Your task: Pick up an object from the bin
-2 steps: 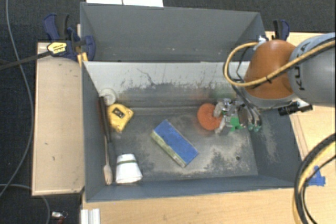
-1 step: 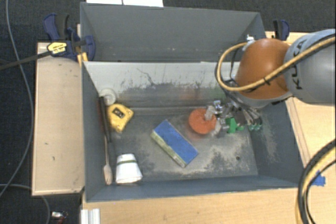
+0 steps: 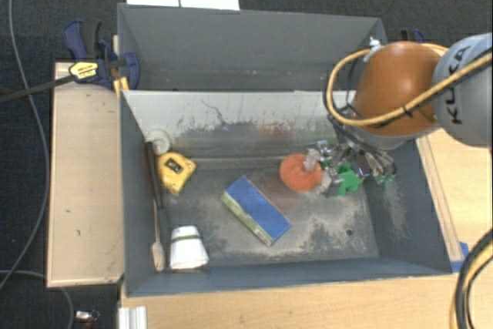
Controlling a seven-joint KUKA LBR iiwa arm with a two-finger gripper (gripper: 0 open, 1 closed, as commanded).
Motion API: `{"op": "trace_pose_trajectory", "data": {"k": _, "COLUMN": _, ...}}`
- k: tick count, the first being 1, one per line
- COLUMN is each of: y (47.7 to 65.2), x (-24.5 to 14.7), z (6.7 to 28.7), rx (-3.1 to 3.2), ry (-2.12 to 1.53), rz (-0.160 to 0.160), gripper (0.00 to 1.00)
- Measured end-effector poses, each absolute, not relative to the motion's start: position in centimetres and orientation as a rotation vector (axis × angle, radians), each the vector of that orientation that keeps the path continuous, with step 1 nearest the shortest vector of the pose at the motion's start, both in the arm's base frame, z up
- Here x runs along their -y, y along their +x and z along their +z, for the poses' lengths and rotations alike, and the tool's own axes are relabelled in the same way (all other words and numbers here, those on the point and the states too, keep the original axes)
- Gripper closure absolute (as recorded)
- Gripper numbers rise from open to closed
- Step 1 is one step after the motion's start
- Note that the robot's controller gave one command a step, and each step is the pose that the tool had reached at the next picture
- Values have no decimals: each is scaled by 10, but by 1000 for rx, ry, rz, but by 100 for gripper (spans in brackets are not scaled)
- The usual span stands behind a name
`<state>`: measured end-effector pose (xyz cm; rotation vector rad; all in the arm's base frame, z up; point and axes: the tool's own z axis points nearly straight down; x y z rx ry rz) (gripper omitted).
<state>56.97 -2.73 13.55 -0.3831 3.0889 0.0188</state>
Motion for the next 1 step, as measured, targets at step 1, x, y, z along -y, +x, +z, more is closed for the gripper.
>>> {"op": "trace_pose_trajectory", "data": {"k": 1, "y": 537, "x": 26, "z": 204, "rx": -3038, "ry": -691, "rz": 17, "gripper": 100}}
